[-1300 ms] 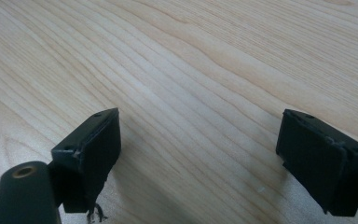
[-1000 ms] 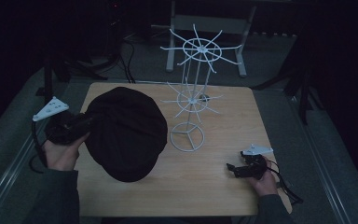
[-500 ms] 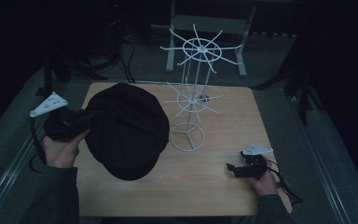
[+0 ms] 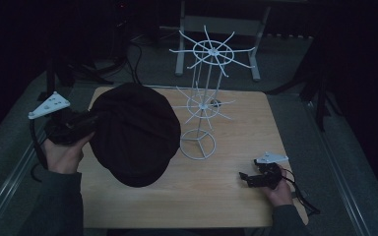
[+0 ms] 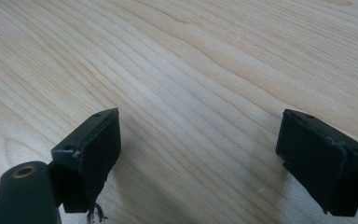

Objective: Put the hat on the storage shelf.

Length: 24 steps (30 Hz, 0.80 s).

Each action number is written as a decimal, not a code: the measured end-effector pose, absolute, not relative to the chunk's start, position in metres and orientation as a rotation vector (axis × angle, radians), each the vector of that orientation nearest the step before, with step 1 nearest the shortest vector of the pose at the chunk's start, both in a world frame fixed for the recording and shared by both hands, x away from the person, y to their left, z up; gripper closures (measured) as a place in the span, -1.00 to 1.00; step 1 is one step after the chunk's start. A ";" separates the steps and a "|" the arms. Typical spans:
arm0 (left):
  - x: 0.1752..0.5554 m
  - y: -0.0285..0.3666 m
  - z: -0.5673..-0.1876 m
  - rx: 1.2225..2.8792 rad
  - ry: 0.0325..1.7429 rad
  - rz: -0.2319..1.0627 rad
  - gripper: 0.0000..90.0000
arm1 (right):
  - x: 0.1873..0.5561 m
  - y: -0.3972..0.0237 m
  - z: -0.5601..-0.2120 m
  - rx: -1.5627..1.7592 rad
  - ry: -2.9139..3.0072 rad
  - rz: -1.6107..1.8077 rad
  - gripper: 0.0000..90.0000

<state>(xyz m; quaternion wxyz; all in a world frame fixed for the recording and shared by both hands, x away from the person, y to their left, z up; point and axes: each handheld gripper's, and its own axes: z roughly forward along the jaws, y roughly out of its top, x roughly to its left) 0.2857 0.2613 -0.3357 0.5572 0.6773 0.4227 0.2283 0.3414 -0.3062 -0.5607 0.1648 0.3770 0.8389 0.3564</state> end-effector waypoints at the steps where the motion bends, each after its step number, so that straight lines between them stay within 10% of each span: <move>1: 0.286 0.261 -0.335 1.596 0.996 0.539 0.63 | 0.341 -0.306 -0.561 1.074 2.391 1.015 -0.70; 24: 0.290 0.260 -0.315 1.568 0.937 0.519 0.63 | 0.341 -0.306 -0.561 1.075 2.391 1.015 -0.70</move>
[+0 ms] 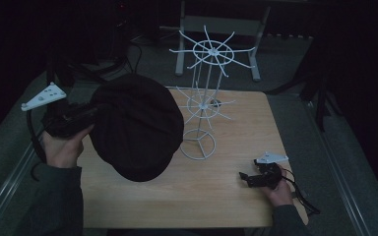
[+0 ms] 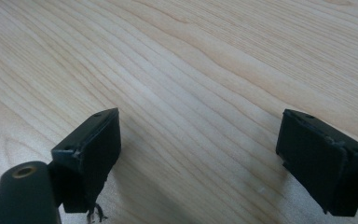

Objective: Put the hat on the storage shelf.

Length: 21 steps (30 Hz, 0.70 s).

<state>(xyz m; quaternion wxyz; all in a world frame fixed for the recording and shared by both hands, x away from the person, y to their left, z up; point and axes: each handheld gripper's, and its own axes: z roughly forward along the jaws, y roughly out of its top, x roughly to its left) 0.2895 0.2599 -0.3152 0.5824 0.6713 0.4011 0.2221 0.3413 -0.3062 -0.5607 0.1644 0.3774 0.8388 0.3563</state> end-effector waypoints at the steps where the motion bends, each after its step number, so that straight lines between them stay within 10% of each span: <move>1: 0.290 0.260 -0.315 1.566 0.935 0.516 0.63 | 0.341 -0.306 -0.561 1.076 2.391 1.016 -0.70; 21: 0.291 0.256 -0.308 1.558 0.878 0.476 0.63 | 0.341 -0.306 -0.561 1.075 2.392 1.014 -0.70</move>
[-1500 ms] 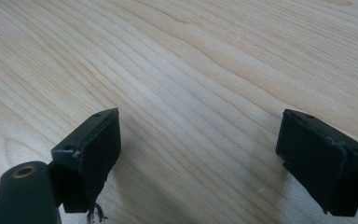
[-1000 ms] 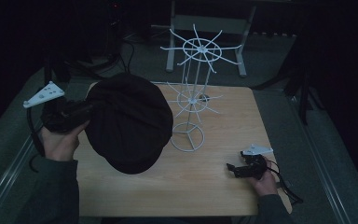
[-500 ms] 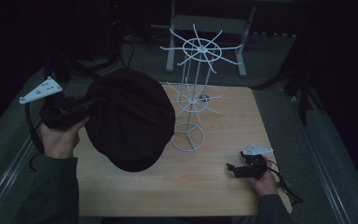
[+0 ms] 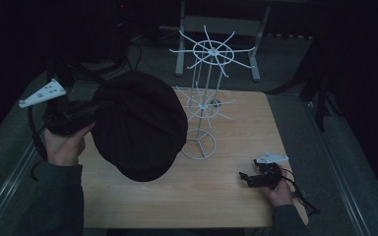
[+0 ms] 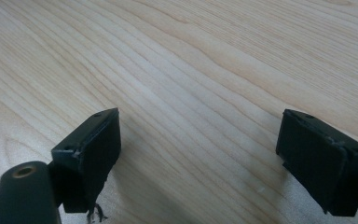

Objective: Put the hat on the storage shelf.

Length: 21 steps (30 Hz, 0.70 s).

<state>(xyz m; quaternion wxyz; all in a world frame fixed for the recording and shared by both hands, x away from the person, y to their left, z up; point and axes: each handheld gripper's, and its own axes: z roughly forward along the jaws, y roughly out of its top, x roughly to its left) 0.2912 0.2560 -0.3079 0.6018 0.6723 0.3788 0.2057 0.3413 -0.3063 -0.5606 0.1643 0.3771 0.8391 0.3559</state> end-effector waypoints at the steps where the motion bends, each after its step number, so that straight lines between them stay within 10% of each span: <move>1: 0.291 0.256 -0.307 1.556 0.875 0.476 0.63 | 0.341 -0.306 -0.561 1.075 2.392 1.014 -0.70; 21: 0.292 0.251 -0.299 1.544 0.836 0.457 0.62 | 0.341 -0.306 -0.561 1.075 2.392 1.014 -0.70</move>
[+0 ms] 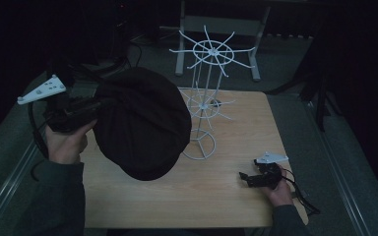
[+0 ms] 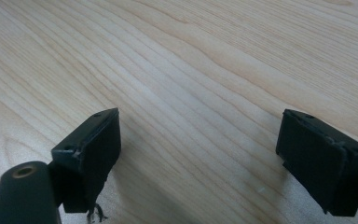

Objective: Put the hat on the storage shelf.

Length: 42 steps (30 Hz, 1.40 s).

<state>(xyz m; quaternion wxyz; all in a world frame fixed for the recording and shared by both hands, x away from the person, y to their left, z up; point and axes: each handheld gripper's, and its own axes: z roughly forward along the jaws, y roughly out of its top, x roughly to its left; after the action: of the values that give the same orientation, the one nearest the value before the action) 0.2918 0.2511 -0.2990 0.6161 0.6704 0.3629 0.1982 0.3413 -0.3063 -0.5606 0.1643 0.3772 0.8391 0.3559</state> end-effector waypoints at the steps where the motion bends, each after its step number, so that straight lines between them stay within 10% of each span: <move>1: 0.292 0.251 -0.299 1.542 0.833 0.455 0.62 | 0.341 -0.306 -0.561 1.075 2.392 1.014 -0.70; 42: 0.303 0.242 -0.287 1.492 0.731 0.374 0.62 | 0.341 -0.306 -0.561 1.075 2.392 1.014 -0.70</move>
<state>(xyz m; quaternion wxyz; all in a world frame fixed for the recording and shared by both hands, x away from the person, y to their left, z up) 0.3030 0.2425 -0.2869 0.6590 0.6590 0.3227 0.1652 0.3413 -0.3063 -0.5606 0.1640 0.3772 0.8392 0.3558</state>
